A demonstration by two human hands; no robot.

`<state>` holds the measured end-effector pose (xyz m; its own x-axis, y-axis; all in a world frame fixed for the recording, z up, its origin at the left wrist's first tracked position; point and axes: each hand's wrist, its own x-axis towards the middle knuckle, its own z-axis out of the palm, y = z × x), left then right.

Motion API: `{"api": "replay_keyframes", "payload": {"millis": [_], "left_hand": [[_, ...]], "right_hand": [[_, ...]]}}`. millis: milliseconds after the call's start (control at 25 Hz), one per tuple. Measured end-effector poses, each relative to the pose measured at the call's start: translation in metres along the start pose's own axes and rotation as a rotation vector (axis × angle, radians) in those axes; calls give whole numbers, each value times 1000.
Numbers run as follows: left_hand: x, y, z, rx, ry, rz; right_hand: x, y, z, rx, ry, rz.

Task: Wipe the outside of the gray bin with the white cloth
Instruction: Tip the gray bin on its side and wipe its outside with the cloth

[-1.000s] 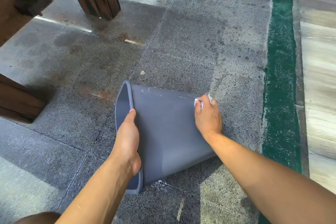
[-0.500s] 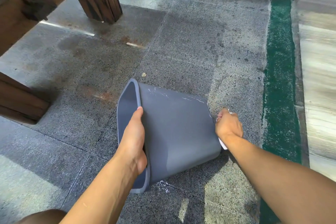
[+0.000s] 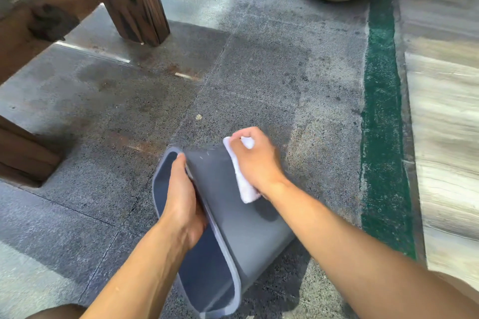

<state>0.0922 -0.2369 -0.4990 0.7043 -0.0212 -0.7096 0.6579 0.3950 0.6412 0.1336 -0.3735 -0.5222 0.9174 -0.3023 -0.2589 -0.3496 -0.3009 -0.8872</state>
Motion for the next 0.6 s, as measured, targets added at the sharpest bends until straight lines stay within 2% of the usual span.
{"api": "replay_keyframes", "payload": {"millis": [120, 240, 360, 600], "left_hand": [[2, 0, 3, -10, -13, -66], [-1, 1, 7, -81, -33, -97], [-3, 4, 8, -175, -2, -41], [-2, -5, 2, -121, 42, 25]], "right_hand": [[-18, -15, 26, -51, -118, -118], [-23, -19, 37, -117, -155, -213], [-27, -17, 44, -163, -125, -265], [-34, -10, 63, -397, 46, -301]]}}
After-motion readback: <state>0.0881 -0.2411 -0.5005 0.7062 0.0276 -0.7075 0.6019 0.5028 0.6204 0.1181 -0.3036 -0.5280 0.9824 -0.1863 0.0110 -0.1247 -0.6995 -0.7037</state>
